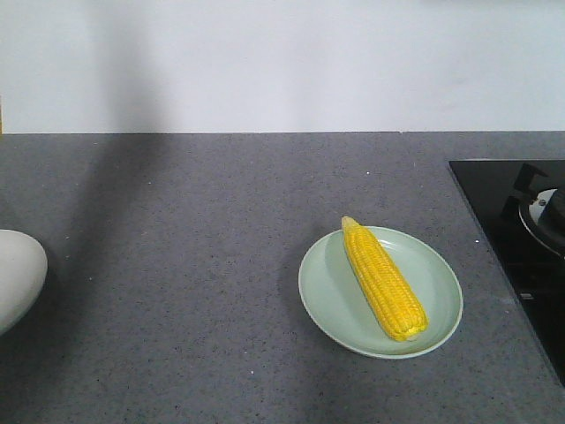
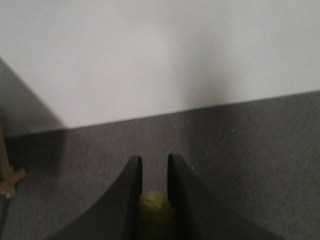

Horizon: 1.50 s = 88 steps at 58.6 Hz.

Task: Distribute corn equally
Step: 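Lower the left gripper's corn cob onto the beige plate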

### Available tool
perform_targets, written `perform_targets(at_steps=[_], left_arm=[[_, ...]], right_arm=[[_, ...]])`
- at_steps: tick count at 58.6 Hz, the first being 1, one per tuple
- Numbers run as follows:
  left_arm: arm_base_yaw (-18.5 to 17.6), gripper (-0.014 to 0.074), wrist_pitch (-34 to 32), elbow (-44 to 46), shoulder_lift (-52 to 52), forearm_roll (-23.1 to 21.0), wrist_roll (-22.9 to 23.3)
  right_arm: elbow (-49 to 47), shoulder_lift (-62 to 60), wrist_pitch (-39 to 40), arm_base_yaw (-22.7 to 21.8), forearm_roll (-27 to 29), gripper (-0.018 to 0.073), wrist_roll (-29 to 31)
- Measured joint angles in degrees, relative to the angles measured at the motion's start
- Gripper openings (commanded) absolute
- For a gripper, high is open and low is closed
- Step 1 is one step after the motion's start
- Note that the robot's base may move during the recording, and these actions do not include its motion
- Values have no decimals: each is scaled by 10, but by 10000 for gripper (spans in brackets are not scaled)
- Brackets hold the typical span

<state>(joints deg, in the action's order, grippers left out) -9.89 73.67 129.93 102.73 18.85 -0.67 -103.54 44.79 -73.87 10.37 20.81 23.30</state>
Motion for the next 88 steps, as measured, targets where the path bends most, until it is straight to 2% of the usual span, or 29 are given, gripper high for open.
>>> perform_targets(at_steps=[18,31,39,48,62,73,88], left_arm=[[54,-7,-8,-185,-7,-1,23],[105,-7,-11,-269,-4,-3,25],[131,-6,-12,-289,-2,-5,26],[156,0,-16,-290,7,-39,26],[162,26,-21,-290,32,-71,17],[162,116,-21,-290,50,-78,15],[162,364,-22,-290,59,-83,15]], right_arm=[[0,0,0,0,0,-6,0],[0,0,0,0,0,-6,0],[0,0,0,0,0,-6,0],[0,0,0,0,0,-6,0],[0,0,0,0,1,-6,0],[0,0,0,0,2,-6,0],[0,0,0,0,2,-6,0]])
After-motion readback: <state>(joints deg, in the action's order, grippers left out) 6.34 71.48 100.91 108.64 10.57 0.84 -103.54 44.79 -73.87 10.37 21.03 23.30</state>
